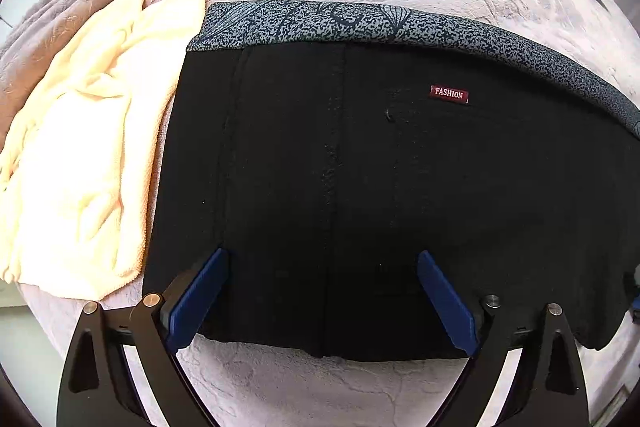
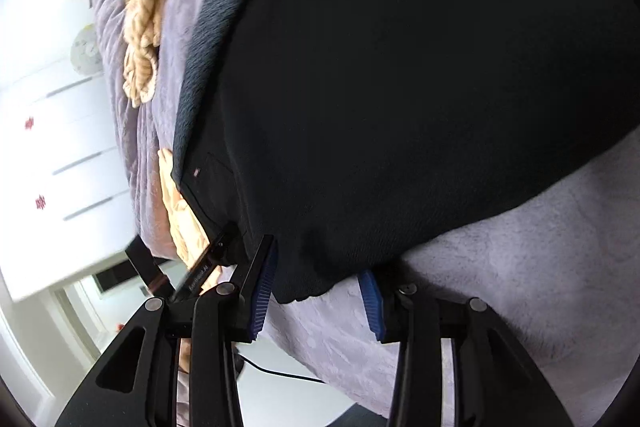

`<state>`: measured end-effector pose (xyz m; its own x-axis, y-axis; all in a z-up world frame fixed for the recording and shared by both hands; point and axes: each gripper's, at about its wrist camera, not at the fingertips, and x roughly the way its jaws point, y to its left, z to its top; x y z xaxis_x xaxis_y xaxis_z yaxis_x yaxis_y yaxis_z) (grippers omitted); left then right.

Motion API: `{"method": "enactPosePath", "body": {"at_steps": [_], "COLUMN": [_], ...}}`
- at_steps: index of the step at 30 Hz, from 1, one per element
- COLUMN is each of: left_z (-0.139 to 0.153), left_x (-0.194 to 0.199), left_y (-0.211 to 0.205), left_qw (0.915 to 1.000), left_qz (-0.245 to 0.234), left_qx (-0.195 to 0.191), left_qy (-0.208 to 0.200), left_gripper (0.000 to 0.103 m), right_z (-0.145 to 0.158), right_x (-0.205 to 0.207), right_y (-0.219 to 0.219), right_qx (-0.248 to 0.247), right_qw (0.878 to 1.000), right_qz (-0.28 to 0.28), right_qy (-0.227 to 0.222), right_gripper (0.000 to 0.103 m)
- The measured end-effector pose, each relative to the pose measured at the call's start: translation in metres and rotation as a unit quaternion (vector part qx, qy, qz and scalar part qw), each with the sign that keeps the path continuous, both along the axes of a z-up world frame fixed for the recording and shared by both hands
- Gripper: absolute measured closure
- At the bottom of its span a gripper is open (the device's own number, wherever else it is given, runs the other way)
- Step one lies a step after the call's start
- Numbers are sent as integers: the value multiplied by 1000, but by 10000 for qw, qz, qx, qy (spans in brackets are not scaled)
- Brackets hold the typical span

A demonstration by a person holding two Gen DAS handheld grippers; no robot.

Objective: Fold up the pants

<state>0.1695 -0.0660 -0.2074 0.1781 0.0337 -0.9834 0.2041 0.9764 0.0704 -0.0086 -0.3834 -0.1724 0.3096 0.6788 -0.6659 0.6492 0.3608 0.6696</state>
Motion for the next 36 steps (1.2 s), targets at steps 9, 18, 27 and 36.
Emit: {"method": "enactPosePath", "body": {"at_steps": [9,18,27,36], "left_z": [-7,2,26,-1], "left_x": [-3,3,8,-5], "left_y": [4,-14,26,41], "left_qw": [9999,10000,9951,9919], "left_qz": [-78,29,724,923], "left_qx": [76,2,-493,-699], "left_qy": [-29,78,-469,-526], "left_gripper": [3,1,1,1], "right_z": [27,82,189,80], "right_x": [-10,-4,173,307], "right_y": [4,6,104,288], "right_qx": [-1470,-1839,-2700,-2154], "right_qw": [9856,9688,8708,7911], "right_qz": [822,1649,3552,5429], "right_qy": [165,-201,-2065,-1818], "right_gripper": [98,92,47,43]}}
